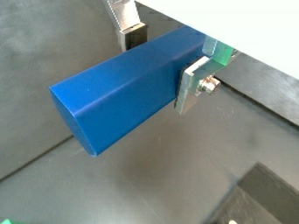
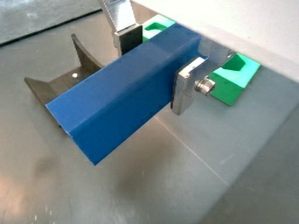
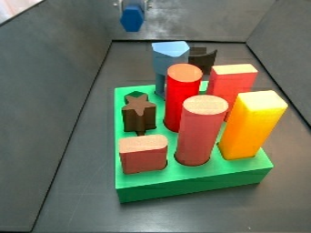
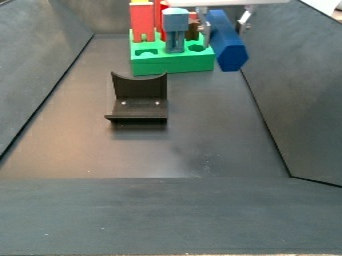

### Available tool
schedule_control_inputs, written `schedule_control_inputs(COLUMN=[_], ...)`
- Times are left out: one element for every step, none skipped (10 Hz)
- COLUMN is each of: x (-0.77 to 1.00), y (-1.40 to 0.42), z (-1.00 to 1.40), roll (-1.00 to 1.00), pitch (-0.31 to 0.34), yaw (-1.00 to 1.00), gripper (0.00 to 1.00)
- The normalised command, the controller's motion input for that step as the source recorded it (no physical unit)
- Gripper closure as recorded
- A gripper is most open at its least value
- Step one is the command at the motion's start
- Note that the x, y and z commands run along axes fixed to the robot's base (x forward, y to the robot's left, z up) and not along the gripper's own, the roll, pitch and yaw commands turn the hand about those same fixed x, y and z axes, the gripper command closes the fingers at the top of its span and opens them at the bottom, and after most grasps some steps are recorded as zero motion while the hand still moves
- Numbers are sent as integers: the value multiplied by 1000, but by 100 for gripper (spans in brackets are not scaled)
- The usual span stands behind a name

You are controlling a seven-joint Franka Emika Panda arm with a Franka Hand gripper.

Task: Pick up the hexagon object. Move up. Place the hexagon object on the fixture. Regrasp the hexagon object. Move to above the board. Insert the hexagon object.
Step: Place the hexagon object on the fixture.

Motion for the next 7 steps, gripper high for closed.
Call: schedule_control_inputs(x=[1000, 1000, 1000, 1000, 1000, 1000, 1000], y=[-163, -150, 98, 122, 126, 110, 101], z=[-98, -92, 253, 269, 243, 205, 158], roll=[-81, -68, -1000, -1000, -1000, -1000, -1000], pitch=[68, 71, -116, -110, -85, -68, -44], yaw=[22, 25, -111, -115, -116, -110, -104], gripper=[100, 100, 100, 100, 100, 100, 100])
